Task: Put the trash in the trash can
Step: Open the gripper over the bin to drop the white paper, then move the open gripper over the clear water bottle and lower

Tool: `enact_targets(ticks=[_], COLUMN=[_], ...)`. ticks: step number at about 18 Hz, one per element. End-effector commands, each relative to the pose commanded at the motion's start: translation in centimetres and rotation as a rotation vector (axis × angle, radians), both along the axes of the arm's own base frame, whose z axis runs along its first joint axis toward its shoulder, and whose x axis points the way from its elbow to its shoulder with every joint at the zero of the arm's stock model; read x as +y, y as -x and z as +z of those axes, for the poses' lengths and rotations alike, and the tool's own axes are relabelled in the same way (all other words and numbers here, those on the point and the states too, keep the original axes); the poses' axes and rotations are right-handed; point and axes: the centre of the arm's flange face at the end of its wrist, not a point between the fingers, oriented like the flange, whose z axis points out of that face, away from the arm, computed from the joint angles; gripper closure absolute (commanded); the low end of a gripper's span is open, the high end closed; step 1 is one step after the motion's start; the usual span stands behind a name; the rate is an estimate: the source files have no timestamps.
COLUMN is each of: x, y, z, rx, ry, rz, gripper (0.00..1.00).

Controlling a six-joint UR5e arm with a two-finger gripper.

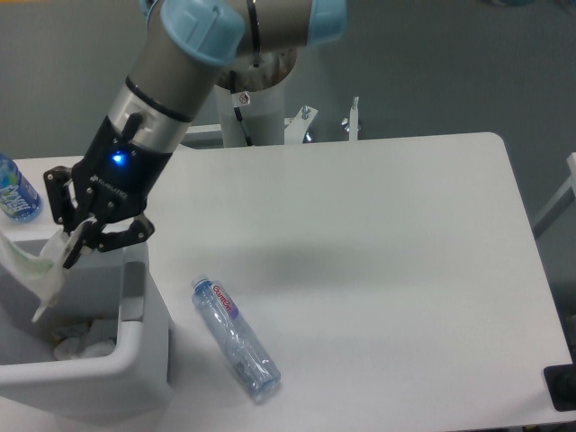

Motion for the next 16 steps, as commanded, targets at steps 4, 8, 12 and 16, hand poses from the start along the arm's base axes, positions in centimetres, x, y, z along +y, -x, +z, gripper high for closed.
enact_targets(ticks=[4,8,12,16], x=[0.5,0.2,-1.2,-2.8], y=[0.3,0.9,5.1,9.7], z=[0.3,0.6,1.5,2.2], rx=[0.002,-0.001,-0.052,-0.073], ry=[-0.004,-0.002,0.01,0.063], rz=[0.004,0.021,0.149,0.355], gripper=[0.03,0.0,0.0,0.0])
